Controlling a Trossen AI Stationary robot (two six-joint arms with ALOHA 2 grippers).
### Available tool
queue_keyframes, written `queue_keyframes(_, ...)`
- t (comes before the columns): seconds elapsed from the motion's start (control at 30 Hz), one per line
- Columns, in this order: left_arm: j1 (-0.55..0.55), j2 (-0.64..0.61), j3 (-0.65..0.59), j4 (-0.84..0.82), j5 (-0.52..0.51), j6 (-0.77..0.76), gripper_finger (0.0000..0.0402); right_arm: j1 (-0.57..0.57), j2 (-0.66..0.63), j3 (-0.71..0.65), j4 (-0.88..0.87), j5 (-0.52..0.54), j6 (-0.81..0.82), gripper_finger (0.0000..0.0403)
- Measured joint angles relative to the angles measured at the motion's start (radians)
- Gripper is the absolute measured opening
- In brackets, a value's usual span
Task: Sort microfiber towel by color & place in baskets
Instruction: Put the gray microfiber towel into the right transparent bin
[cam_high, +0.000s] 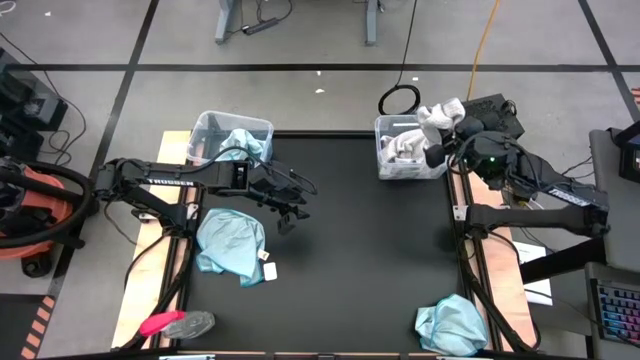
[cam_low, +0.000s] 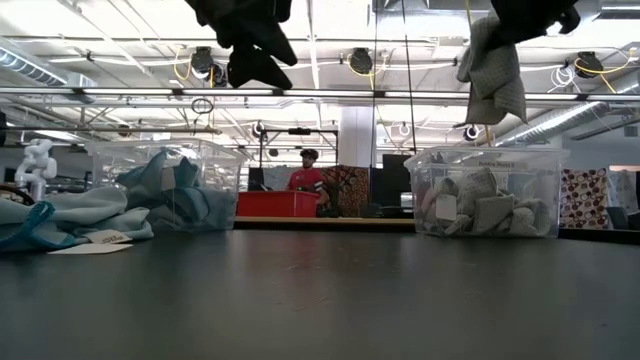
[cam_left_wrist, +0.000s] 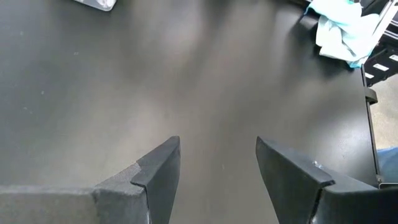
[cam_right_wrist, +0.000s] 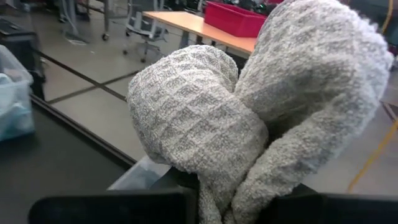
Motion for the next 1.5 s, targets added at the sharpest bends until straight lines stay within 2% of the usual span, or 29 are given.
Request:
queue_keyframes(0.13, 0.000, 0.000, 0.000, 0.009, 0.000, -0.001, 0.0216, -0.042, 0.016, 0.000, -0.024, -0.008, 0.000, 0.0049)
queue_keyframes(0.83, 0.000, 0.000, 0.000, 0.023, -0.018, -0.029, 0.0216, -0.336, 0.174, 0.000, -0.038, -0.341, -0.023, 0.0049)
queue_keyframes(1.1, 0.000, 0.000, 0.000, 0.023, -0.018, -0.046, 0.0216, -0.422, 0.213, 0.000, -0.057, -0.419, -0.030, 0.0049)
queue_keyframes(1.33, 0.000, 0.000, 0.000, 0.022, -0.029, -0.042, 0.0216, -0.480, 0.253, 0.000, -0.138, -0.432, -0.043, 0.0049)
queue_keyframes(1.5, 0.002, 0.000, 0.000, 0.022, -0.045, -0.041, 0.0216, -0.518, 0.283, 0.000, -0.154, -0.496, -0.048, 0.0049)
